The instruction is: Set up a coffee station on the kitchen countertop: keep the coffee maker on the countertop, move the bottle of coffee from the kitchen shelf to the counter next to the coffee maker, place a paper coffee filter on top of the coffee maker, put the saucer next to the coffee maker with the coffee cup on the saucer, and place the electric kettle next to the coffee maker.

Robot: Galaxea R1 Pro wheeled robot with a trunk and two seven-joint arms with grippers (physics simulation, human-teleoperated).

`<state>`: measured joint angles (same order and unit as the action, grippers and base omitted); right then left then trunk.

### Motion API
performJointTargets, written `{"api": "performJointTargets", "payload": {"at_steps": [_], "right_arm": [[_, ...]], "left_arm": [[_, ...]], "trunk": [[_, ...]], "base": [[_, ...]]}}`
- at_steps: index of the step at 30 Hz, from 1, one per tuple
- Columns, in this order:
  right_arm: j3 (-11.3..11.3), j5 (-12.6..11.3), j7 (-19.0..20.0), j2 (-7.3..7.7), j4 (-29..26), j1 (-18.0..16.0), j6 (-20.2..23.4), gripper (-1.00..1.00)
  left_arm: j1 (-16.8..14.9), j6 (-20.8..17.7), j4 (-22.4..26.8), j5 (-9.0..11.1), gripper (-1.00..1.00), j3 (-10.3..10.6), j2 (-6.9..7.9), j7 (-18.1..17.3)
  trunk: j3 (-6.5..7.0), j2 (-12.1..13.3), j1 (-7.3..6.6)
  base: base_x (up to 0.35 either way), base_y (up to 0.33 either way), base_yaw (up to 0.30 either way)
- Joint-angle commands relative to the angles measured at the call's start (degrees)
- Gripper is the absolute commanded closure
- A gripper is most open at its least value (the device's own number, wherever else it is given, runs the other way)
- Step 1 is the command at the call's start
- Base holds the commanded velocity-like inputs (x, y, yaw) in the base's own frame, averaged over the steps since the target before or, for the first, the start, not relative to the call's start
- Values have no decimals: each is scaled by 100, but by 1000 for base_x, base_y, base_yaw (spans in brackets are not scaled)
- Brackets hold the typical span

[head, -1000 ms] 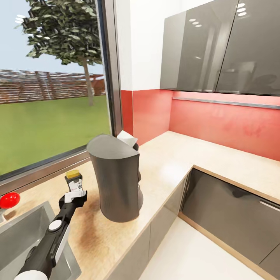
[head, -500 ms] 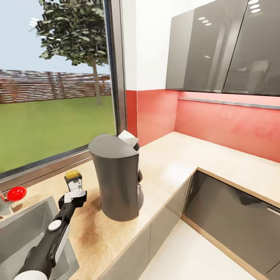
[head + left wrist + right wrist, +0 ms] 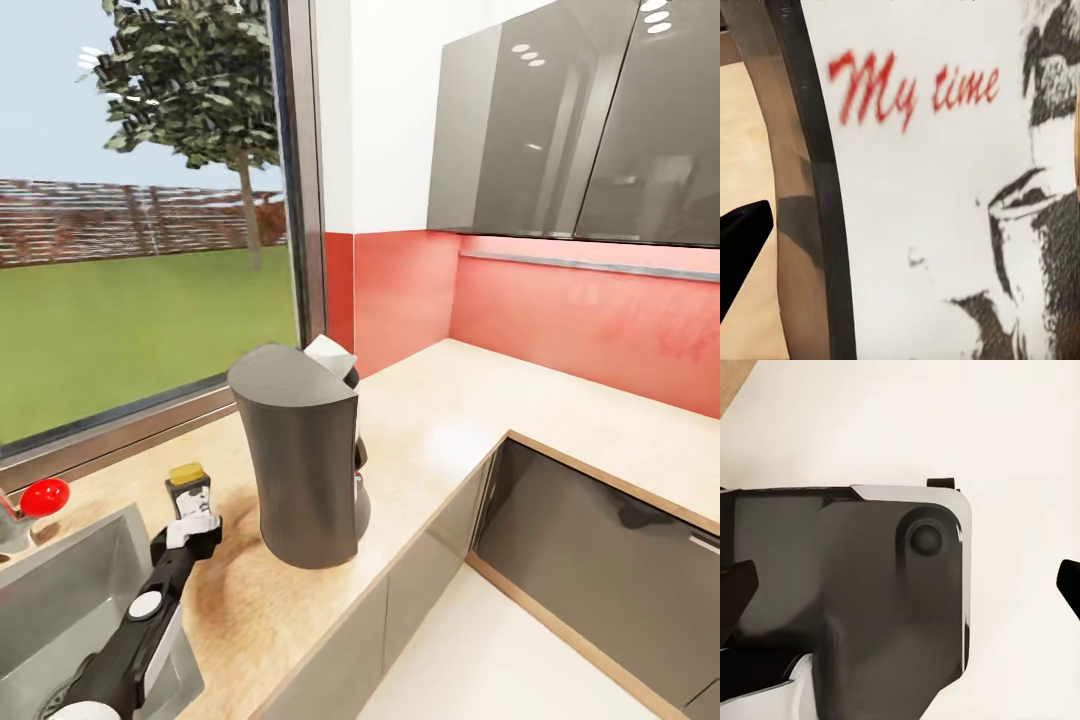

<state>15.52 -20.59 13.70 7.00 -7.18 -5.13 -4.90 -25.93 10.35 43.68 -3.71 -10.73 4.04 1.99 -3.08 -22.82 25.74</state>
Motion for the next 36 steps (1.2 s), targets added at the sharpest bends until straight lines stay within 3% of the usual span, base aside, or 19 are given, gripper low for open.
{"api": "performJointTargets", "payload": {"at_steps": [1, 12, 21, 36], "right_arm": [[47, -60, 18, 3, 7, -6, -21, -100], [57, -59, 19, 3, 7, -6, -27, -100], [57, -59, 19, 41, 7, -6, -24, -100], [57, -59, 19, 90, 7, -6, -20, -100]], "left_arm": [[-18, 55, -210, -54, 100, 11, -6, 29], [-52, 140, -351, -29, 100, 52, -84, 30], [-46, 138, -360, -49, 100, 54, -79, 30], [-9, 153, -369, -43, 100, 45, -79, 38]], "trunk": [[-14, -10, 4], [-14, -10, 4], [-14, -10, 4], [-14, -10, 4]], "base": [[0, 0, 0], [0, 0, 0], [218, 0, 0], [45, -11, 35]]}}
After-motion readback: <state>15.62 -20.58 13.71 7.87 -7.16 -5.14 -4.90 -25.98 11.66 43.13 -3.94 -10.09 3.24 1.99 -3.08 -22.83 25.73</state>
